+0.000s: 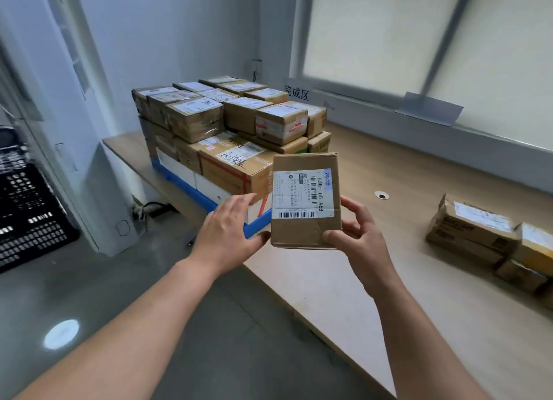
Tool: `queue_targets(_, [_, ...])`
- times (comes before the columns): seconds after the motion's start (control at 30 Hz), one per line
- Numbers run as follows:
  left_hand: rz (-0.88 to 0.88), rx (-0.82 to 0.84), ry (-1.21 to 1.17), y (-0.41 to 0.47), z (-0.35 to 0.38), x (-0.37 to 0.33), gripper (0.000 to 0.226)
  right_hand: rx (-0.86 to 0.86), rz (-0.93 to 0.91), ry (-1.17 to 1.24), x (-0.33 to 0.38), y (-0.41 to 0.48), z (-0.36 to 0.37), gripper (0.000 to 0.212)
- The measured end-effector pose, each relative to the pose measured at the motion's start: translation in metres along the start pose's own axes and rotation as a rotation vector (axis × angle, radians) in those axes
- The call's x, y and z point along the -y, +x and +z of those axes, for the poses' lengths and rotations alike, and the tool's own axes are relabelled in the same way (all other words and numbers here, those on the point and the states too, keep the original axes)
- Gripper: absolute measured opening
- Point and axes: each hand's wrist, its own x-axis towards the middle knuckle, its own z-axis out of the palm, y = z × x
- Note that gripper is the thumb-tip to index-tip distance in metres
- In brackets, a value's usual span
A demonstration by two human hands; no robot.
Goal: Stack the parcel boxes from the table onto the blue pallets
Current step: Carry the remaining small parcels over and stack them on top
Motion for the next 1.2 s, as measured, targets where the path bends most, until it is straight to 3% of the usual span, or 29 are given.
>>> queue_targets(0.23, [-0.042,-0.082,0.065,0.013,-0.032,0.051,0.078,0.063,-0.029,-0.001,0.01,0.037,0.057,0.057])
queue_targets(0.43, [-0.05,-0.109,0.099,0.038,-0.044,0.086,0.08,0.089,-0.048,0.017,0.009,0.078,0.092,0.063])
queue_targets(0.77, [-0.025,-0.082,0.182,0.12,-0.052,0.159,0.08,0.044,-0.011,0.042,-0.002,0.171,0.141,0.068])
queue_targets(1.2, [0.06,-0.06,0.179,0.208,-0.052,0.212,0.076,-0.067,0.068,0.013,-0.004,0.248,0.181,0.054])
